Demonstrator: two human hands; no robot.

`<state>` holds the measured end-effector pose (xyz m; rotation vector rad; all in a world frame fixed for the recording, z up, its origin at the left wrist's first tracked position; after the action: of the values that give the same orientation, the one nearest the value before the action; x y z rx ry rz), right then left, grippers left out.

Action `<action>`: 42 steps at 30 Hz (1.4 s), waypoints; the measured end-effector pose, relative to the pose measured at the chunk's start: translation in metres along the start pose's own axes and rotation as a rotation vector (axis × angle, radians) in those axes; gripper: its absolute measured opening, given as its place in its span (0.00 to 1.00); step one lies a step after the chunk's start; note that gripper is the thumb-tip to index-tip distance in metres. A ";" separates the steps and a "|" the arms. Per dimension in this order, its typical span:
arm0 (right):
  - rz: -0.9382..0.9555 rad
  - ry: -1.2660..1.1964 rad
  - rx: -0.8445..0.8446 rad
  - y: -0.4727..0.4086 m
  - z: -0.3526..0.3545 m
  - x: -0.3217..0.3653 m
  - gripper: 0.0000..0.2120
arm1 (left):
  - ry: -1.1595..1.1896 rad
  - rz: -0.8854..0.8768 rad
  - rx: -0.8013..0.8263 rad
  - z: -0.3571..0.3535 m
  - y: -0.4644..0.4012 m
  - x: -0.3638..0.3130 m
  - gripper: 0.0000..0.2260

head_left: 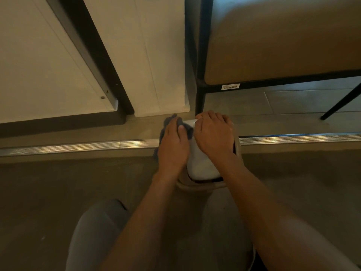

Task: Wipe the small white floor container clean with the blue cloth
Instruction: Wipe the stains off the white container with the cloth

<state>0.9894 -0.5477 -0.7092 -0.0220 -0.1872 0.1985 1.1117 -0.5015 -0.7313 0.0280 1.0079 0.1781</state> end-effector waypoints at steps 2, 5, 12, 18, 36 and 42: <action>-0.008 -0.006 0.001 0.000 0.002 0.002 0.25 | -0.025 0.009 0.023 0.007 -0.016 -0.016 0.11; -0.002 0.004 0.002 0.001 0.003 0.003 0.27 | 0.013 -0.058 -0.006 0.001 -0.002 -0.008 0.15; 0.001 -0.002 -0.010 0.002 0.001 0.001 0.25 | 0.207 0.004 -0.015 -0.022 0.041 0.036 0.31; 0.022 0.004 -0.006 0.000 0.000 0.000 0.18 | -0.057 0.061 0.149 0.010 -0.042 -0.014 0.15; -0.083 -0.876 -0.188 -0.001 0.029 -0.033 0.19 | -0.358 -0.130 0.482 -0.002 -0.077 -0.043 0.18; -0.189 -0.873 -0.154 0.029 0.005 -0.065 0.09 | -0.292 -0.144 0.450 0.000 -0.074 -0.034 0.15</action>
<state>0.9201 -0.5324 -0.7171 -0.0702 -1.0706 -0.0083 1.1035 -0.5796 -0.7106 0.3806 0.7380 -0.1837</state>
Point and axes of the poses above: each hand's wrist, its own y-axis away from the middle knuckle, its own z-axis out of the back of the hand, x = y × z, the point moved 4 cm from there along -y, towards the middle knuckle, and after that the axes turned 10 degrees about x, right-handed, at the moved point
